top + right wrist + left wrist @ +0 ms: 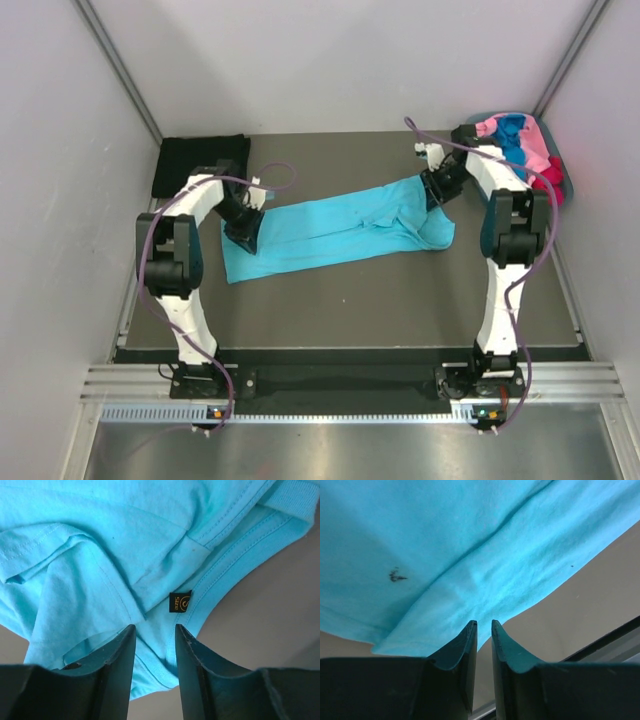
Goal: Fold and stack the t-shirts
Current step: Fold the tshirt
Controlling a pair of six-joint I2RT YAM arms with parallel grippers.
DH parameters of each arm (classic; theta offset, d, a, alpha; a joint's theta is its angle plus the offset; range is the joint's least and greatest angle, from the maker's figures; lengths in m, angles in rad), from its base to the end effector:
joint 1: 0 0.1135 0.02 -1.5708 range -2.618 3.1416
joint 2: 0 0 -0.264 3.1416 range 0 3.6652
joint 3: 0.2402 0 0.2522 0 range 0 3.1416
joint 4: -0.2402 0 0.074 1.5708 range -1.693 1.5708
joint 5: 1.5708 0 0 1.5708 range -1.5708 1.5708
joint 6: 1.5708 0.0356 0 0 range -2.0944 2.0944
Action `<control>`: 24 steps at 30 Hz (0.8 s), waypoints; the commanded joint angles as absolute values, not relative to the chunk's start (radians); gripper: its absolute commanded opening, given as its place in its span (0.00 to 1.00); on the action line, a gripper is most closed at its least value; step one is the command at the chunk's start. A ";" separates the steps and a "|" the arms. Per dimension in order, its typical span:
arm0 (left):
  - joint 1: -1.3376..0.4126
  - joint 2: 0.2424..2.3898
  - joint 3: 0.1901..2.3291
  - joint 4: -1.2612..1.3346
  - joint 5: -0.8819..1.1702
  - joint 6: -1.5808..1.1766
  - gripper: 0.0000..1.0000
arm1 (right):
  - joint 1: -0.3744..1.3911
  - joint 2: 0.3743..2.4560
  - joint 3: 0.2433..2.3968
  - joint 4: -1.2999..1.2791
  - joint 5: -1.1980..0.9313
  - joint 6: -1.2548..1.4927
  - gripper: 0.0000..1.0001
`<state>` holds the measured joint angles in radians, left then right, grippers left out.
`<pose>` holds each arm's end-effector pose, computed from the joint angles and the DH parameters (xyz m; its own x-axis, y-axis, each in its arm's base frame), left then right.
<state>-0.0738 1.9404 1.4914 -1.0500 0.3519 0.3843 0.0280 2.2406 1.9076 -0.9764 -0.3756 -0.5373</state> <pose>0.3679 -0.0395 0.2003 -0.8870 0.4185 -0.1954 0.4600 0.8386 -0.2918 0.4622 0.0260 0.1936 -0.7678 -0.4978 -0.4034 -0.5980 0.7828 0.1722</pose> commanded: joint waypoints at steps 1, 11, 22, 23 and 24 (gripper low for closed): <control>-0.077 1.957 1.456 -1.036 0.370 0.370 0.23 | 0.043 2.267 1.967 -0.995 -0.390 -0.531 0.37; -0.078 1.974 1.445 -1.020 0.360 0.365 0.23 | 0.051 2.284 1.970 -1.029 -0.423 -0.545 0.36; -0.081 1.982 1.442 -1.009 0.359 0.359 0.23 | 0.055 2.307 1.963 -1.048 -0.439 -0.541 0.32; -0.081 1.982 1.442 -1.008 0.359 0.359 0.23 | 0.057 2.309 1.963 -1.049 -0.445 -0.541 0.31; -0.081 1.985 1.442 -1.009 0.359 0.359 0.23 | 0.057 2.309 1.963 -1.051 -0.446 -0.540 0.31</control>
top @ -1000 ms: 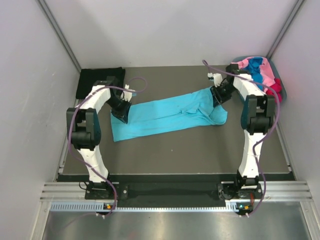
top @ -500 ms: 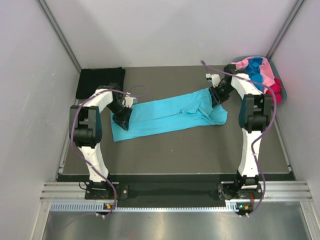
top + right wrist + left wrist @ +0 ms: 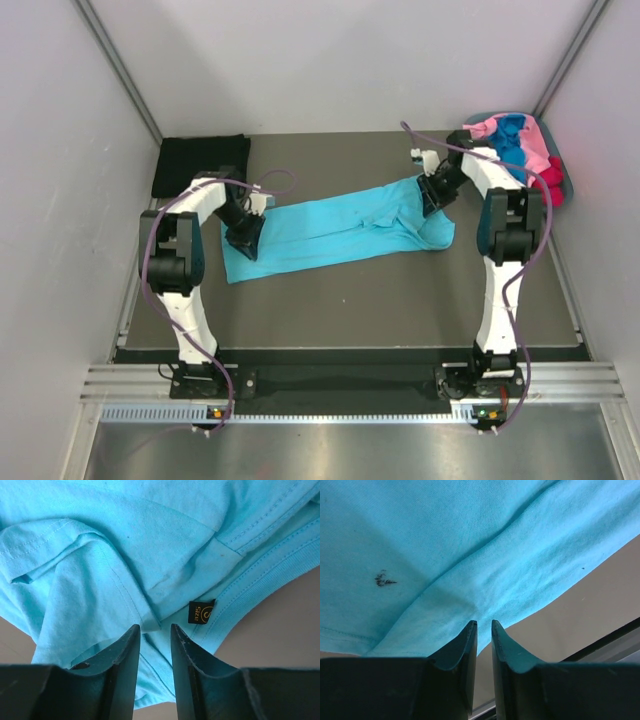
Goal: Fold and stack the t-shirts
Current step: Fold the tshirt
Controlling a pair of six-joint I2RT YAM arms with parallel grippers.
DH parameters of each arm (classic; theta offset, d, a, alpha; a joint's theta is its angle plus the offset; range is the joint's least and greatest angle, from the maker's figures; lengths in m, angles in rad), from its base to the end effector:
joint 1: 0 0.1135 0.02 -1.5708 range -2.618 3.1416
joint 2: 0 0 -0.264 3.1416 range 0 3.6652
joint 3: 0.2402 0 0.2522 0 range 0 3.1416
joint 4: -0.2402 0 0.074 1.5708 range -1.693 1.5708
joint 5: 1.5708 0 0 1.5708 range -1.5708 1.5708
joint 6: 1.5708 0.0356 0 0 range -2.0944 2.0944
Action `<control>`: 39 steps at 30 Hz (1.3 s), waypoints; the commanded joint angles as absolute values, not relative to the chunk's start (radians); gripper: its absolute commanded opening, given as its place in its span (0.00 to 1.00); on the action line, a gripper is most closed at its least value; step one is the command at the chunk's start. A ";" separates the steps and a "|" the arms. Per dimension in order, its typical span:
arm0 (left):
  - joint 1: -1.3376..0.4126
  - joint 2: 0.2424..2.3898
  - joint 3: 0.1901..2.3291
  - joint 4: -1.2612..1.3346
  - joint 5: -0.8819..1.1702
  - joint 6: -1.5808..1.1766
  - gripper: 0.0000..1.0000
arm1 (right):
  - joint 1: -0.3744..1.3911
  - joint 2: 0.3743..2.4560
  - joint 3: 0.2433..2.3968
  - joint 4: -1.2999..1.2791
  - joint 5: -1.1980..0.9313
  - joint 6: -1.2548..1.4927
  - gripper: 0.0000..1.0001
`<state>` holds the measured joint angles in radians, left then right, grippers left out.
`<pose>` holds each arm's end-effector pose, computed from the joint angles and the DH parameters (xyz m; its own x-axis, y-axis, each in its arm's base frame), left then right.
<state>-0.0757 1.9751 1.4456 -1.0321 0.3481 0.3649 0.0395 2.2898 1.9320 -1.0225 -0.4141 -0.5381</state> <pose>0.3646 -0.0398 0.1768 -0.9050 0.4051 -0.1303 0.4252 0.8484 -0.3154 0.4636 0.0327 0.1779 -0.7850 -0.5006 -0.3651 -0.5992 0.7630 0.2422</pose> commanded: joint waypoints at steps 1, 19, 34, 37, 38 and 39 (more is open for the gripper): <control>-0.081 1.983 1.440 -1.008 0.359 0.356 0.23 | 0.057 2.309 1.963 -1.052 -0.446 -0.537 0.31; -0.092 1.990 1.436 -0.991 0.359 0.347 0.23 | 0.097 2.206 1.968 -1.022 -0.342 -0.633 0.11; -0.109 2.003 1.451 -0.986 0.359 0.342 0.23 | 0.164 2.120 1.974 -0.876 -0.140 -0.724 0.10; -0.110 2.002 1.450 -0.988 0.360 0.341 0.23 | 0.166 2.140 1.990 -0.841 -0.129 -0.726 0.09; -0.112 2.002 1.450 -0.989 0.359 0.341 0.23 | 0.164 2.151 2.002 -0.833 -0.123 -0.726 0.09; -0.112 2.002 1.451 -0.991 0.357 0.342 0.23 | 0.169 2.157 2.011 -0.821 -0.118 -0.726 0.10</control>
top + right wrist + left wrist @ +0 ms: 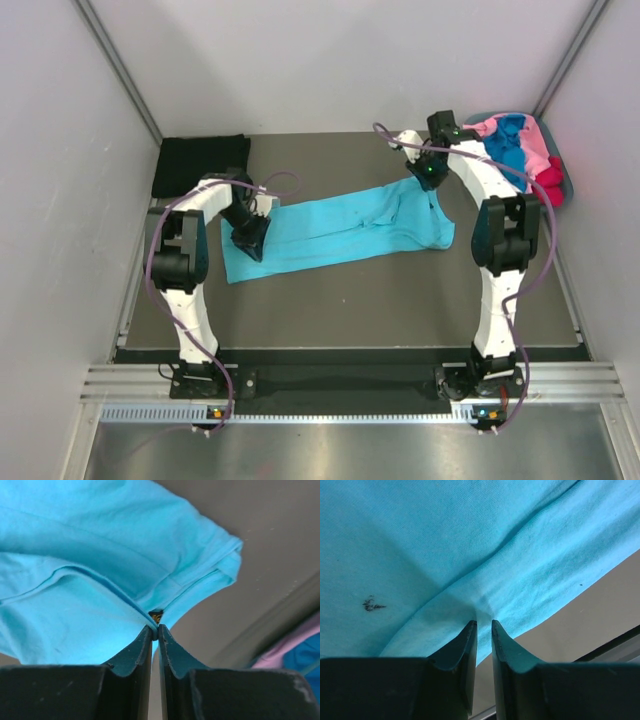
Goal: Fold and stack the t-shirts
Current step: Fold the tshirt
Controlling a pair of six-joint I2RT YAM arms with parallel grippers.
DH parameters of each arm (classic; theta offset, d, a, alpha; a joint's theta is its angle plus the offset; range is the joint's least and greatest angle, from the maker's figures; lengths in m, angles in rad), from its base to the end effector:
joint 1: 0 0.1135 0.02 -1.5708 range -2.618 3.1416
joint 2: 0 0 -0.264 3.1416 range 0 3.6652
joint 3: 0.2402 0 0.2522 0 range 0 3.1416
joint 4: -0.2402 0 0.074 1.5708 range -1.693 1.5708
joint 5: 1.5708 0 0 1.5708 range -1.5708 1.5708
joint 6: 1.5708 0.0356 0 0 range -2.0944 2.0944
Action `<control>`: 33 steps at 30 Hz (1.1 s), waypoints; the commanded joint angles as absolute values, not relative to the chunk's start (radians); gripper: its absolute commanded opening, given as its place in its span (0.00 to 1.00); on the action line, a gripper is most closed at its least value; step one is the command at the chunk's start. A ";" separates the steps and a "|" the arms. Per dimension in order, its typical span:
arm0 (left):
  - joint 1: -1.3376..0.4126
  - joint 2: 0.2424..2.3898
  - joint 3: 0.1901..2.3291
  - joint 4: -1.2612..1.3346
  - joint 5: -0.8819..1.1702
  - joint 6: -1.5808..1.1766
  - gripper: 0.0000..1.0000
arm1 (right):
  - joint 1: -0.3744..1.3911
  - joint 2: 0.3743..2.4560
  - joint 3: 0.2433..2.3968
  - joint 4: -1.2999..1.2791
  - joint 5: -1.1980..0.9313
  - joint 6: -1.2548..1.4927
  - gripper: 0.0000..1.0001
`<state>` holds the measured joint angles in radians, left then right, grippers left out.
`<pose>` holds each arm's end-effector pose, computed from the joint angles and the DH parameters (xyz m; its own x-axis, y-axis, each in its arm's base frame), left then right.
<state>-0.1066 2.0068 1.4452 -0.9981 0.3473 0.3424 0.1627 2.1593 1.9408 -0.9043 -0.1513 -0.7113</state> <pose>0.3686 -0.0516 0.1657 -0.9017 0.4140 -0.1247 0.4316 0.8446 -0.3169 0.4590 0.0808 0.2401 -0.5272 -0.7405 -0.4168 -0.7507 0.6357 -0.1799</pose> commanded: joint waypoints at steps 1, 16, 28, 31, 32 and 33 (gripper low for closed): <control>-0.112 2.000 1.453 -0.992 0.357 0.344 0.23 | 0.172 2.164 2.020 -0.813 -0.109 -0.724 0.10; -0.123 2.003 1.457 -0.991 0.357 0.344 0.23 | 0.195 2.166 2.034 -0.741 -0.060 -0.704 0.39; -0.124 1.953 1.365 -0.959 0.275 0.362 0.21 | 0.297 2.146 1.930 -0.985 -0.405 -0.824 0.39; -0.124 1.941 1.335 -0.947 0.262 0.362 0.20 | 0.327 2.169 1.947 -0.979 -0.408 -0.816 0.39; -0.124 1.936 1.328 -0.943 0.259 0.364 0.20 | 0.333 2.186 1.954 -0.976 -0.405 -0.815 0.39; -0.124 1.933 1.318 -0.943 0.255 0.365 0.20 | 0.342 2.195 1.965 -0.973 -0.400 -0.808 0.39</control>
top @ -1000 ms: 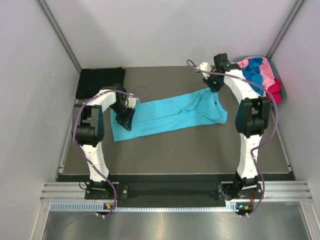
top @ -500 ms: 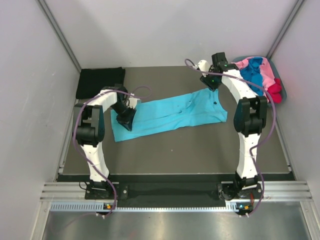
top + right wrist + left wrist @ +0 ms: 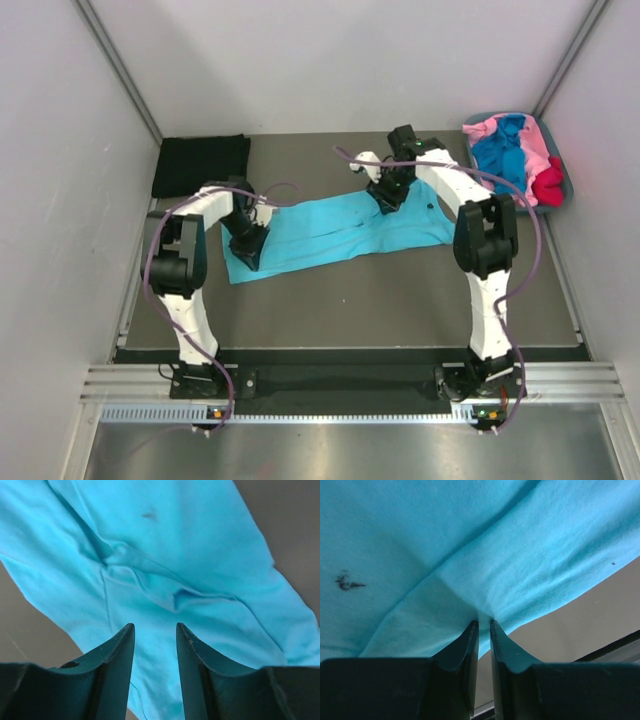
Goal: Fold and stack the t-shirts
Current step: Fold the tshirt
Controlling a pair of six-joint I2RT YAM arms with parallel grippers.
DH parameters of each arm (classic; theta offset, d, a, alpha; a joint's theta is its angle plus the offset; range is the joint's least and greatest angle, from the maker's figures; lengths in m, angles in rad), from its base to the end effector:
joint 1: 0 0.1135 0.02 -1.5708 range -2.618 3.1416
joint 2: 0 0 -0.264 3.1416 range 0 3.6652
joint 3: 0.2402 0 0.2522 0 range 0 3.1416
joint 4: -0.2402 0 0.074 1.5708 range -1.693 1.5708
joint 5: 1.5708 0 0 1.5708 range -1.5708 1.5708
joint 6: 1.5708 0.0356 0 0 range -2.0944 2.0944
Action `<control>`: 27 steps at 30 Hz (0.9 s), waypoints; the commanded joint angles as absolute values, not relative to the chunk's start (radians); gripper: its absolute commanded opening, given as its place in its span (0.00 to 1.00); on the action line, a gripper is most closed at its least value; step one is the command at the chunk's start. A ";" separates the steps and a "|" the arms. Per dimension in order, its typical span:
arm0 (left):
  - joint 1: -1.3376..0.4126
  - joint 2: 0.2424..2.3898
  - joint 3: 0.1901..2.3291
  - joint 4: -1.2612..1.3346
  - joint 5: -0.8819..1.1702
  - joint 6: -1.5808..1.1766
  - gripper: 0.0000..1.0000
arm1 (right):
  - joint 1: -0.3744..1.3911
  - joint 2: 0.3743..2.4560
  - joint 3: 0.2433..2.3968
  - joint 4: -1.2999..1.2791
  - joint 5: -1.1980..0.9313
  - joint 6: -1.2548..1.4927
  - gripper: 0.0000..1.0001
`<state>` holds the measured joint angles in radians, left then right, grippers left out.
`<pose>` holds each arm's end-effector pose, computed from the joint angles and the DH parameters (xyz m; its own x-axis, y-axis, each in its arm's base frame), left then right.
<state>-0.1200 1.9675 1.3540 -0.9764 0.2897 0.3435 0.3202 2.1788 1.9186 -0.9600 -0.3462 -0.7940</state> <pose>0.3510 -0.0526 0.1569 -0.8978 0.4334 -0.0782 0.4372 0.8562 -0.2754 0.4327 0.1562 0.2242 -0.3349 -0.8178 -0.4680 -0.9208 0.3894 -0.0216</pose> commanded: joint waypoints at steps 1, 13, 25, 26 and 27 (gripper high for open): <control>-0.124 1.928 1.313 -0.942 0.247 0.367 0.21 | 0.348 2.209 1.989 -0.974 -0.390 -0.804 0.39; -0.124 1.853 1.186 -0.896 0.146 0.408 0.19 | 0.365 2.418 2.216 -0.953 -0.351 -0.652 0.39; -0.124 1.707 1.193 -0.885 0.173 0.511 0.32 | 0.353 2.137 2.019 -0.864 -0.295 -0.601 0.43; -0.126 1.706 1.215 -0.899 0.175 0.540 0.35 | 0.344 2.091 1.999 -0.871 -0.287 -0.600 0.45; -0.127 1.709 1.224 -0.908 0.178 0.551 0.35 | 0.338 2.073 1.974 -0.880 -0.282 -0.598 0.47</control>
